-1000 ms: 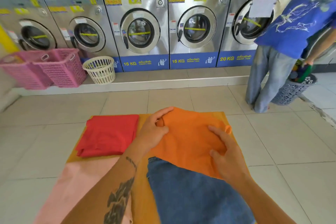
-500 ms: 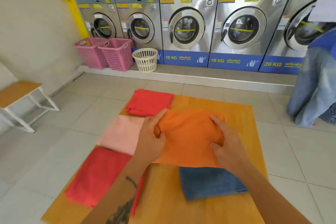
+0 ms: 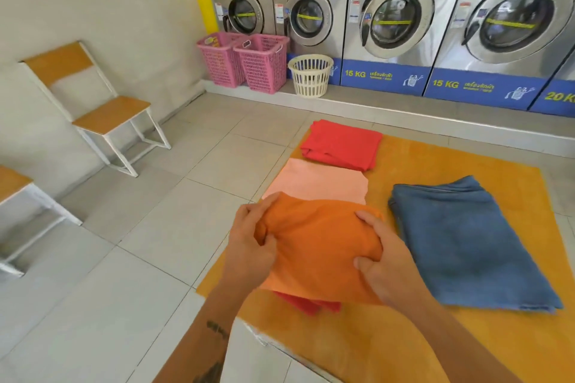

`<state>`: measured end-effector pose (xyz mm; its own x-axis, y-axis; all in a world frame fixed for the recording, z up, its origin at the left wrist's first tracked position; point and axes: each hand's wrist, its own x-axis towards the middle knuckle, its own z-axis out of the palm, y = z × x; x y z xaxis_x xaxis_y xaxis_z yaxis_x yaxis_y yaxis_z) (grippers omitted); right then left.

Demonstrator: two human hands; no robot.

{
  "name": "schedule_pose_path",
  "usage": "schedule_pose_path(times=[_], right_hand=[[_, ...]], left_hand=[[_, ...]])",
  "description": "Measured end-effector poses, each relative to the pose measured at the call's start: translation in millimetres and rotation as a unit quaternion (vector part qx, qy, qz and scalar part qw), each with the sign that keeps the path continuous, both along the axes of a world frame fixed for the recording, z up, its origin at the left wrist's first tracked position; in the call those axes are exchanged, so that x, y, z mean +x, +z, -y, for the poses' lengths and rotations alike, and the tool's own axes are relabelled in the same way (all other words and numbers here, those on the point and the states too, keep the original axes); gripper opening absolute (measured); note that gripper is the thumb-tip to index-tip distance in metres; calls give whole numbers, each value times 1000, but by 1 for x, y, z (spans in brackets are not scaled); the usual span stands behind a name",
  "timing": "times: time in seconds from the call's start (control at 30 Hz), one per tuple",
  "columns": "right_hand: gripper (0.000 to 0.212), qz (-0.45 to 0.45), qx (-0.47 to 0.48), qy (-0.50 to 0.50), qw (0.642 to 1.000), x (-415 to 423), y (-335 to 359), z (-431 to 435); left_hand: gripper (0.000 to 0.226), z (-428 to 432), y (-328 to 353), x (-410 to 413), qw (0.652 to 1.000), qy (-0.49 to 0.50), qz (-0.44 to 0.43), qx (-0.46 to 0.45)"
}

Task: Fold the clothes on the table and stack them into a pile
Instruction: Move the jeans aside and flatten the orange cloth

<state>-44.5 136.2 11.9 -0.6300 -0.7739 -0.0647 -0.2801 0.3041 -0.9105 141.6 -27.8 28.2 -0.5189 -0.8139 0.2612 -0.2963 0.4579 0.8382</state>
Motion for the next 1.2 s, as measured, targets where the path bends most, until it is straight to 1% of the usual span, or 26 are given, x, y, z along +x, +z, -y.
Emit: schedule_pose_path(times=[0.1,0.17,0.23,0.3,0.33,0.37,0.43,0.53,0.63,0.73,0.8,0.87,0.93,1.0,1.03,1.1,1.2], right_hand=[[83,4,33,11,999,28,-11,25],[82,18,58,7,998,41,-22,41],[81,27,99,-19,995,51,-34,51],[83,33,144,-46,988,58,-43,53],[87,40,155,-53,986,60,-46,53],[92,45,155,-56,985,61,-47,53],[97,50,141,-72,986,57,-45,57],[96,81,138,-117,980,47,-38,66],[92,141,118,-123,975,44,-36,72],[87,205,77,-142,965,46,-35,73],[84,259,43,-153,953,48,-36,71],[83,292,28,-152,944,51,-38,67],[79,280,41,-142,948,56,-41,65],[76,233,67,-132,961,60,-44,65],[79,211,80,-127,966,61,-44,65],[84,187,91,-127,970,63,-45,68],[81,153,98,-152,972,63,-44,75]], left_hand=[[70,31,-15,32,1000,1,19,-1],[66,51,-32,41,999,-17,49,9],[68,65,-50,43,990,-66,118,35],[73,73,-69,43,961,-132,235,64],[74,76,-79,42,945,-150,281,71],[73,78,-86,42,938,-155,303,68],[68,82,-93,39,948,-138,284,49],[59,88,-93,31,957,-108,269,-1],[59,92,-98,27,946,-118,300,-18],[59,93,-107,27,931,-137,337,-40],[60,92,-108,28,929,-134,342,-42],[67,91,-106,26,929,-132,343,-39],[83,93,-100,18,918,-149,365,-41],[99,97,-90,6,894,-184,405,-53],[104,98,-87,0,881,-202,423,-64],[104,98,-81,-8,867,-219,440,-82],[93,98,-78,-14,878,-192,424,-111]])
